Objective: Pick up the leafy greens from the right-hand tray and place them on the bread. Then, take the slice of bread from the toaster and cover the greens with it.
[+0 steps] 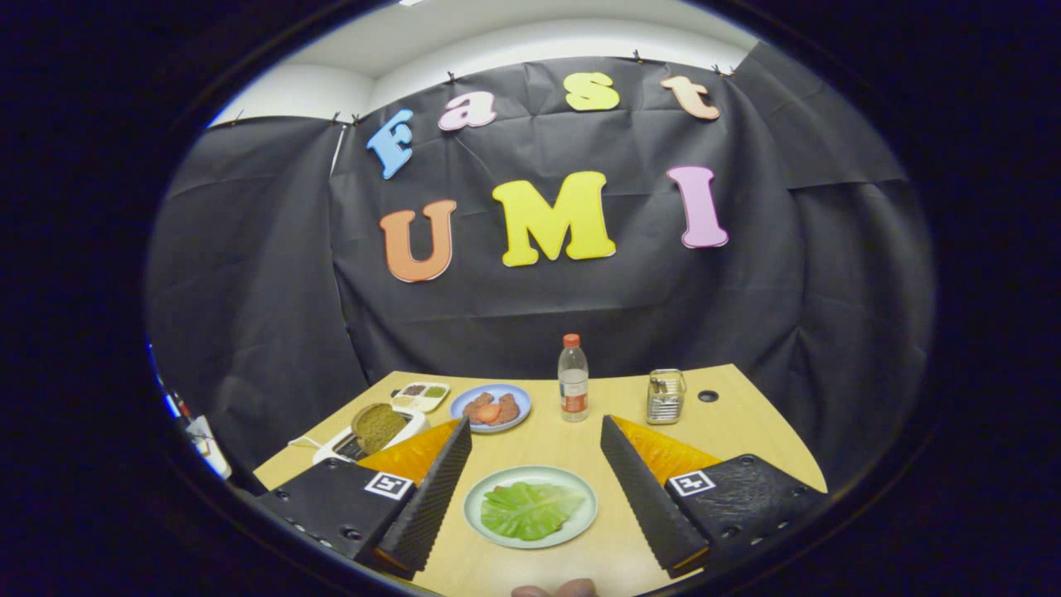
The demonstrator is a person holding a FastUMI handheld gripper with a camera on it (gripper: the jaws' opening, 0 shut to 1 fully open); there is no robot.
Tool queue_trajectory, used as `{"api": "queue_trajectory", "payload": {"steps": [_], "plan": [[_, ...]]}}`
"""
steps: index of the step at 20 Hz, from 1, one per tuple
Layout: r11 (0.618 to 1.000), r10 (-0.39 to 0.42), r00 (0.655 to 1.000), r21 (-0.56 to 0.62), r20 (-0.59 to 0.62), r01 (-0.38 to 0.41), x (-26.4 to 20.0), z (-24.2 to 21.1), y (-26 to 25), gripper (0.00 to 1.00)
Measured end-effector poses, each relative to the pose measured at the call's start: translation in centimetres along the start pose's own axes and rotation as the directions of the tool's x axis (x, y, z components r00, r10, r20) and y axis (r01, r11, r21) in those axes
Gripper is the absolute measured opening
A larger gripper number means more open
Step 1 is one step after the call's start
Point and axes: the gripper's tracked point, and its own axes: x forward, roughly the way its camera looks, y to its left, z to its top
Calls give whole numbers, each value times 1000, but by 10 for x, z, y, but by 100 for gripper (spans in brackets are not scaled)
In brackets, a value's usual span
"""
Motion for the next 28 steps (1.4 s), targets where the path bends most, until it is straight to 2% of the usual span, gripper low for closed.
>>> {"api": "queue_trajectory", "payload": {"steps": [5,8,13,16,21,23,28], "plan": [[998,51,998,-27,-40,-52,15,-6,91,96],[999,41,998,0,-47,-41,33,-10,143,96],[999,47,993,2,-106,-47,79,-41,217,96],[998,41,985,-36,-170,-47,104,-71,238,96],[996,-41,974,-89,-222,22,144,-103,236,96],[996,-57,968,-86,-243,37,156,-111,235,91],[995,-68,957,-94,-284,43,175,-123,234,49]]}}
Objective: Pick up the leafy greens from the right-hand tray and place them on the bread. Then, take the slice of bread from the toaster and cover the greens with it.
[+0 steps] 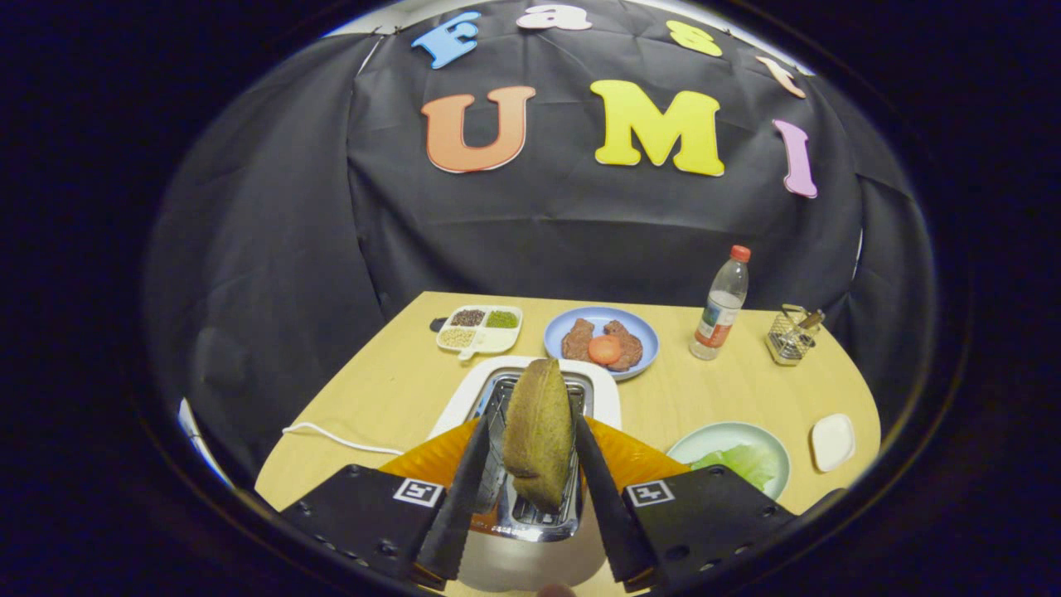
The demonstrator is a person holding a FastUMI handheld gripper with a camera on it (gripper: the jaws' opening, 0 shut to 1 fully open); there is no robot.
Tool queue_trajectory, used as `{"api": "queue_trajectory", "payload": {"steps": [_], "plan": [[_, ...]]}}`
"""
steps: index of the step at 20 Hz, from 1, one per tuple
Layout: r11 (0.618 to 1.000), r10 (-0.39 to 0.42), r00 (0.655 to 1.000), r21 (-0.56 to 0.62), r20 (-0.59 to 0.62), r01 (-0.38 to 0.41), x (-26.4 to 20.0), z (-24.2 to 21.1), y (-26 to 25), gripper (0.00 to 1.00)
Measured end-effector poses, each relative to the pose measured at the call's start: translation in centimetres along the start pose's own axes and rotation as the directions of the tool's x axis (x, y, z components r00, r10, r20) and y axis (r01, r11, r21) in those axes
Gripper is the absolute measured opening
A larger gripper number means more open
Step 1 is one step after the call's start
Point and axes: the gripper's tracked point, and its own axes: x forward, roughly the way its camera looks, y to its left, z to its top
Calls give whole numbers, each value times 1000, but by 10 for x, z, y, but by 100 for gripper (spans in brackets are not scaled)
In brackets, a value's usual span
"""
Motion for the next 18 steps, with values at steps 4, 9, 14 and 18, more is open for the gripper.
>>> {"api": "queue_trajectory", "payload": {"steps": [4,9,14,18], "plan": [[1000,-30,999,-4,-12,30,0,2,-10,16],[989,63,998,132,16,-65,-35,26,-23,7],[965,101,989,231,112,-125,-91,68,-70,7],[960,59,983,260,174,-104,-128,88,-141,7]]}}
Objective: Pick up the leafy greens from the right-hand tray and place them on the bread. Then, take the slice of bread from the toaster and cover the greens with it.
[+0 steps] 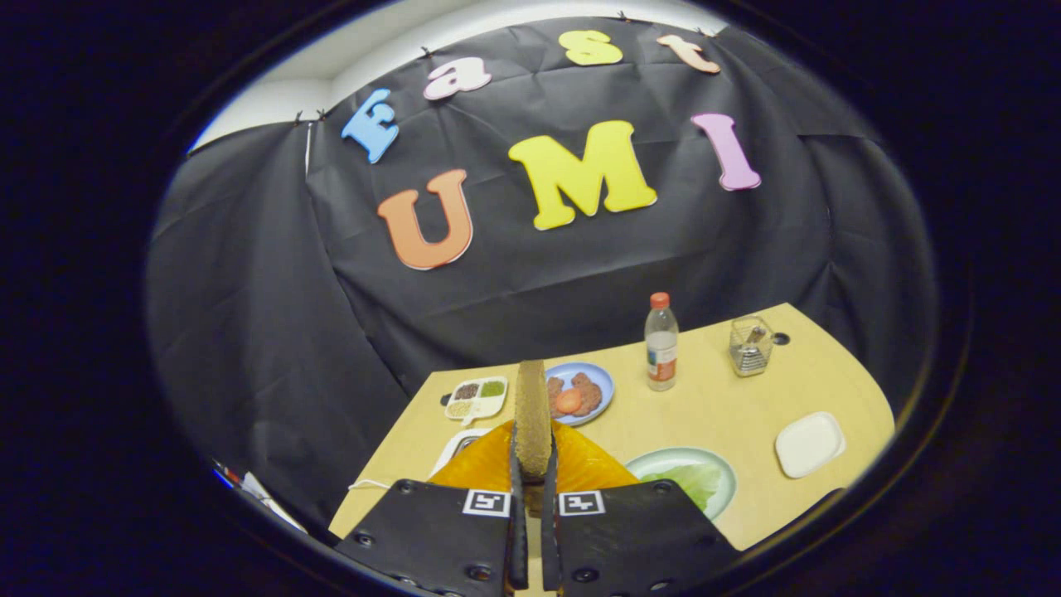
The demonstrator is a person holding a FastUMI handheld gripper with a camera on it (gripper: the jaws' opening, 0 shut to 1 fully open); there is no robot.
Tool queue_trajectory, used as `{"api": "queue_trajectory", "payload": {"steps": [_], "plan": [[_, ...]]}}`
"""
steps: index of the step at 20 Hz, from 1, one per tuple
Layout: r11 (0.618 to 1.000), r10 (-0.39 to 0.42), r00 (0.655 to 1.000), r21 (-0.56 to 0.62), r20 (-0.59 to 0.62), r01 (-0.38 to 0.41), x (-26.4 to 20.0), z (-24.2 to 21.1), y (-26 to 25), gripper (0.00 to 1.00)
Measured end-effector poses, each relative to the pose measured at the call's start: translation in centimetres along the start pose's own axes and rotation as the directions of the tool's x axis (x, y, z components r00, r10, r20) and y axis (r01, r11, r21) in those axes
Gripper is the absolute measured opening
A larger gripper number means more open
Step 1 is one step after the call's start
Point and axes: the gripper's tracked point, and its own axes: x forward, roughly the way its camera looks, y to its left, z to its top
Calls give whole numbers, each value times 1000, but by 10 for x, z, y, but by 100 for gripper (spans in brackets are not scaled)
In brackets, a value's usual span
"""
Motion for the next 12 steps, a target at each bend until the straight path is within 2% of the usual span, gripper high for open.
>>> {"api": "queue_trajectory", "payload": {"steps": [3,6,12], "plan": [[999,-41,998,22,42,40,-20,23,-53,7],[998,-43,998,57,46,40,-31,30,-89,7],[996,15,1000,90,18,-17,-19,4,-106,7]]}}
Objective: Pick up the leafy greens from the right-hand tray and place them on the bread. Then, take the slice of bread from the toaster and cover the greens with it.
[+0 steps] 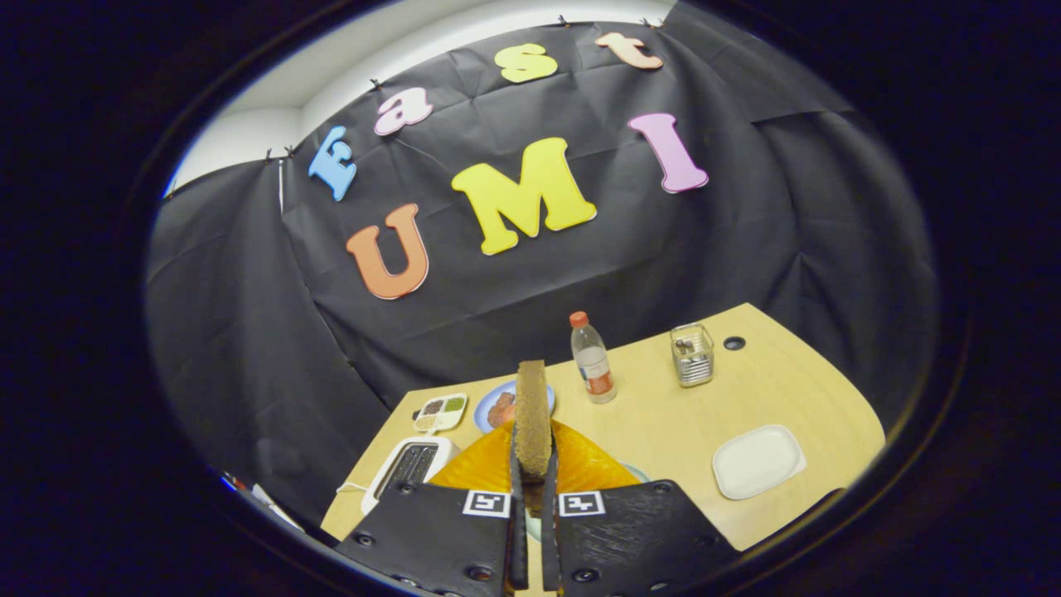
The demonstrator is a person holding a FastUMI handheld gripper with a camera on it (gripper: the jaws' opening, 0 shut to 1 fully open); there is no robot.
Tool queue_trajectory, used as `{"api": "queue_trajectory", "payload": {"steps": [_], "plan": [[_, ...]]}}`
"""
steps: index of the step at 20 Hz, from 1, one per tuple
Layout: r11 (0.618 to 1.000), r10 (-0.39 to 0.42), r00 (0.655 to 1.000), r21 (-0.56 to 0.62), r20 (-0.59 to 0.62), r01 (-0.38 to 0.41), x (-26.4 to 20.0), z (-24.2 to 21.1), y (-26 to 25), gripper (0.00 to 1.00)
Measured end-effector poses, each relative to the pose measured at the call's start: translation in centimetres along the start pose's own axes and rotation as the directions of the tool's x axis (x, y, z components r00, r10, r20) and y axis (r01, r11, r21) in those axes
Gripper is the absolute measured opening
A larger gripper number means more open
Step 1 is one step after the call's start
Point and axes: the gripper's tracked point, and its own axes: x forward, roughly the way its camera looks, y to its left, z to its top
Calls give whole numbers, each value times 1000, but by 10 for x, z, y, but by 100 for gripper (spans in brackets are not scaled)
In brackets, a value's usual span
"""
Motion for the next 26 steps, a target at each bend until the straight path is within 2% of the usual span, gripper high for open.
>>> {"api": "queue_trajectory", "payload": {"steps": [4,7,12,17,19,23,26], "plan": [[999,-3,996,48,-85,7,28,-62,-4,6],[997,-38,990,68,-132,48,54,-101,-14,7],[995,-48,984,80,-169,62,94,-136,-10,7],[995,-98,981,-2,-169,99,108,-149,-26,7],[992,-123,979,-27,-165,120,107,-151,-33,10],[982,-183,971,-67,-151,175,100,-151,-55,27],[976,-211,965,-84,-155,200,103,-152,-72,35]]}}
